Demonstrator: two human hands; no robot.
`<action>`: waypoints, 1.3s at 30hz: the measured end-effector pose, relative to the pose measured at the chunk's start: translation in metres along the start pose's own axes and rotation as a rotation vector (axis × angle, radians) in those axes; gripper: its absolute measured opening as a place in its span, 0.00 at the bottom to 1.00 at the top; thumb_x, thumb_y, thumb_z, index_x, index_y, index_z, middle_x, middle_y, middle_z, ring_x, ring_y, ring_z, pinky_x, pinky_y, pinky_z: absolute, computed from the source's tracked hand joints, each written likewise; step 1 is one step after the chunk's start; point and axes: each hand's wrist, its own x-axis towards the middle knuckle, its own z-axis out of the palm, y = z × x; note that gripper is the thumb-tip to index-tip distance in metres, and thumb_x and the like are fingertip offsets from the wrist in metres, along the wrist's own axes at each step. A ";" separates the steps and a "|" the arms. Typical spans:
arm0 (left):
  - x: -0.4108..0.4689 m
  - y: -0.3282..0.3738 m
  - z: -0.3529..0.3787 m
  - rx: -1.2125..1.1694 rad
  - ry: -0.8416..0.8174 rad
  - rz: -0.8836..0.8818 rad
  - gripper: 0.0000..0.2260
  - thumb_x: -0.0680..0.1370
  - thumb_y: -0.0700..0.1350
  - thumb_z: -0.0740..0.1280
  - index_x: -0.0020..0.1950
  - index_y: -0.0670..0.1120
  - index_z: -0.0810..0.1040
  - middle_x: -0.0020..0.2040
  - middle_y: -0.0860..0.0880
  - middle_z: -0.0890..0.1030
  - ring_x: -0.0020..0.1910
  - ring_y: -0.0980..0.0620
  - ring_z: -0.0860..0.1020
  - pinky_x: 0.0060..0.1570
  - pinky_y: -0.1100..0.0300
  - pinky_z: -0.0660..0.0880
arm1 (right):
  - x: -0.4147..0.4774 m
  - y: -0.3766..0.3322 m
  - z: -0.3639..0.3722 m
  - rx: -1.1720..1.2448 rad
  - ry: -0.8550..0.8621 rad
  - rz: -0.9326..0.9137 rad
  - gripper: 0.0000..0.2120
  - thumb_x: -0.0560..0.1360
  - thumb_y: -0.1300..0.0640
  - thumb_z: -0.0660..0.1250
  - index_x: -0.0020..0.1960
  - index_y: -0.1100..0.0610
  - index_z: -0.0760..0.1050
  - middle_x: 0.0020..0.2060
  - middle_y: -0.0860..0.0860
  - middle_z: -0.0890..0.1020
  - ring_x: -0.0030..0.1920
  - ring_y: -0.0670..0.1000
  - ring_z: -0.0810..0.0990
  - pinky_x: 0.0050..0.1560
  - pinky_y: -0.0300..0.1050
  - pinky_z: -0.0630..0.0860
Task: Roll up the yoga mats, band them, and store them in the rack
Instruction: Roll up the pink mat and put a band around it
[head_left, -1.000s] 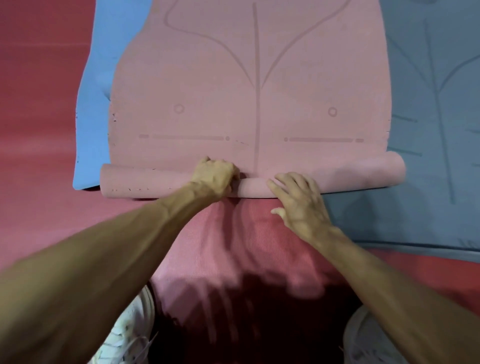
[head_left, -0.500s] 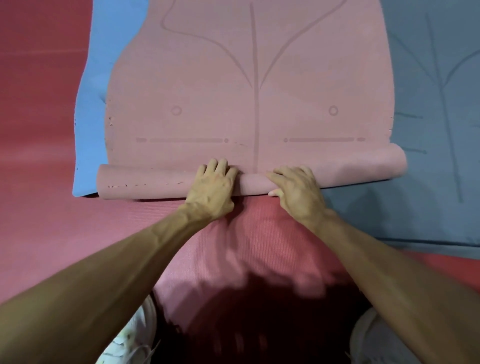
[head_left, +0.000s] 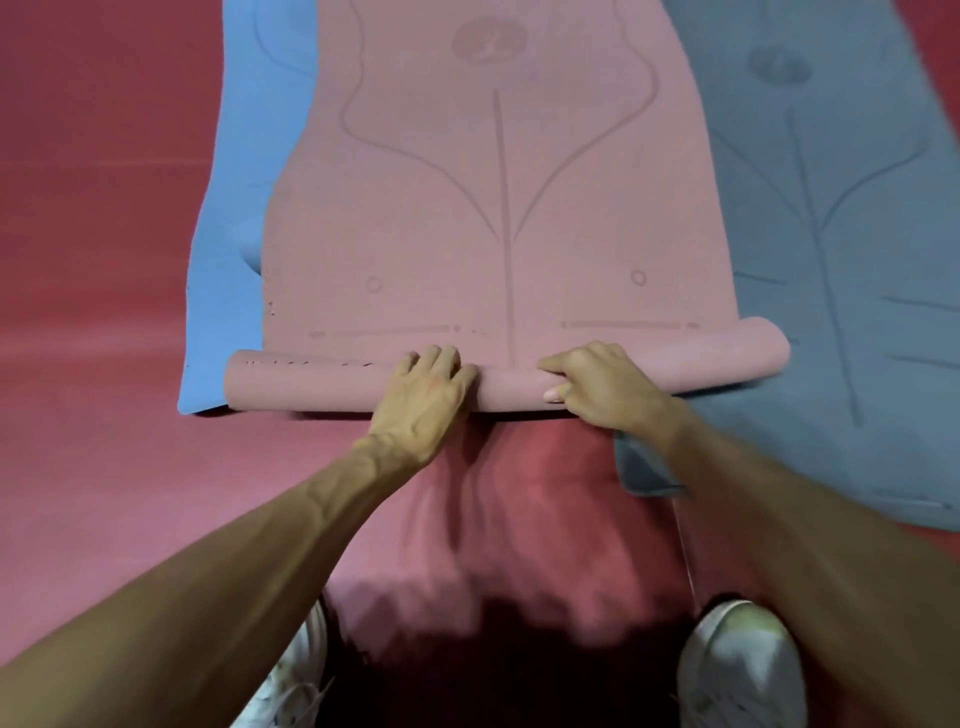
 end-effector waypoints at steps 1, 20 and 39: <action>-0.001 -0.001 -0.004 -0.006 -0.051 0.004 0.16 0.75 0.44 0.66 0.63 0.48 0.72 0.56 0.47 0.73 0.55 0.45 0.71 0.54 0.53 0.64 | 0.000 -0.003 -0.008 -0.006 -0.056 -0.009 0.08 0.75 0.55 0.67 0.44 0.59 0.75 0.41 0.56 0.82 0.49 0.61 0.76 0.41 0.46 0.59; -0.039 0.005 0.013 -0.257 -0.368 -0.015 0.21 0.72 0.52 0.70 0.64 0.55 0.73 0.56 0.48 0.80 0.56 0.44 0.77 0.48 0.55 0.70 | -0.034 -0.023 0.043 0.228 -0.319 0.162 0.15 0.72 0.50 0.71 0.58 0.50 0.74 0.56 0.48 0.80 0.57 0.52 0.76 0.55 0.43 0.68; 0.002 -0.019 0.027 -0.367 -0.610 -0.049 0.21 0.73 0.53 0.70 0.66 0.61 0.74 0.62 0.56 0.75 0.62 0.53 0.74 0.50 0.63 0.65 | -0.061 -0.029 0.098 -0.087 0.275 0.024 0.30 0.57 0.52 0.81 0.57 0.53 0.79 0.50 0.47 0.81 0.50 0.53 0.79 0.51 0.48 0.66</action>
